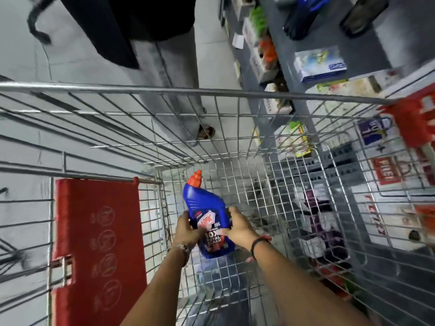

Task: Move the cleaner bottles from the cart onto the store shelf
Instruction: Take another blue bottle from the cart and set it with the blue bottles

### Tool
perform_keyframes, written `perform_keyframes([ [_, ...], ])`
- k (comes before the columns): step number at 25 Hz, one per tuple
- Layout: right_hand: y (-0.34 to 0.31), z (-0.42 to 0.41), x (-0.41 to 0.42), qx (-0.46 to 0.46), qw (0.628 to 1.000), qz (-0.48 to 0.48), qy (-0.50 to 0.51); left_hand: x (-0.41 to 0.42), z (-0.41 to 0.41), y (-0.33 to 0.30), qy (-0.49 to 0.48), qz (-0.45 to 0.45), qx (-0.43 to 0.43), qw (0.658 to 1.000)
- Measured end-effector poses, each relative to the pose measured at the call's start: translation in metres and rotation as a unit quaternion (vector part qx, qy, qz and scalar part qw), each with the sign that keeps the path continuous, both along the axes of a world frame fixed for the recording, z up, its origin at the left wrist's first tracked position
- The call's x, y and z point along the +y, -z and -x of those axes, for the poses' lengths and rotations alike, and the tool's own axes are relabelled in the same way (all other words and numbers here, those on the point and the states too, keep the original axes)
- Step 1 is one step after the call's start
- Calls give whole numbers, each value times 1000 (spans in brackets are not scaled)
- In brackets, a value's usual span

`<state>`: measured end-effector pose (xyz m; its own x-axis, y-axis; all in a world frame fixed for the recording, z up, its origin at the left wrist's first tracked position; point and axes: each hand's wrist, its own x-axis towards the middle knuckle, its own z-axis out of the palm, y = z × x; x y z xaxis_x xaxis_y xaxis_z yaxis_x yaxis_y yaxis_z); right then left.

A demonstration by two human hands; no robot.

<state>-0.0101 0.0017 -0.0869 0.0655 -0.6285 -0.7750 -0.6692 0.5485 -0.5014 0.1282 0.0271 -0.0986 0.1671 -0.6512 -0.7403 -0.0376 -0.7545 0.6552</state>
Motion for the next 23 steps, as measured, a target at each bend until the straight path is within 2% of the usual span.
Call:
perform_keyframes([
  [6,-93,57,-2,-22,992,115,48,-20,48,-90,95,170,49,980],
  [10,-189,102,36,-43,963,236,121,-12,90,-178,177,304,87,932],
  [13,-271,146,95,-59,922,337,181,14,140,-255,234,371,115,891],
  [16,-326,200,171,-36,873,422,243,60,200,-320,315,431,142,833],
  [19,-364,251,255,-1,837,454,305,117,266,-367,389,460,186,776],
  [23,-399,312,381,87,770,497,390,209,361,-410,504,480,243,676],
])
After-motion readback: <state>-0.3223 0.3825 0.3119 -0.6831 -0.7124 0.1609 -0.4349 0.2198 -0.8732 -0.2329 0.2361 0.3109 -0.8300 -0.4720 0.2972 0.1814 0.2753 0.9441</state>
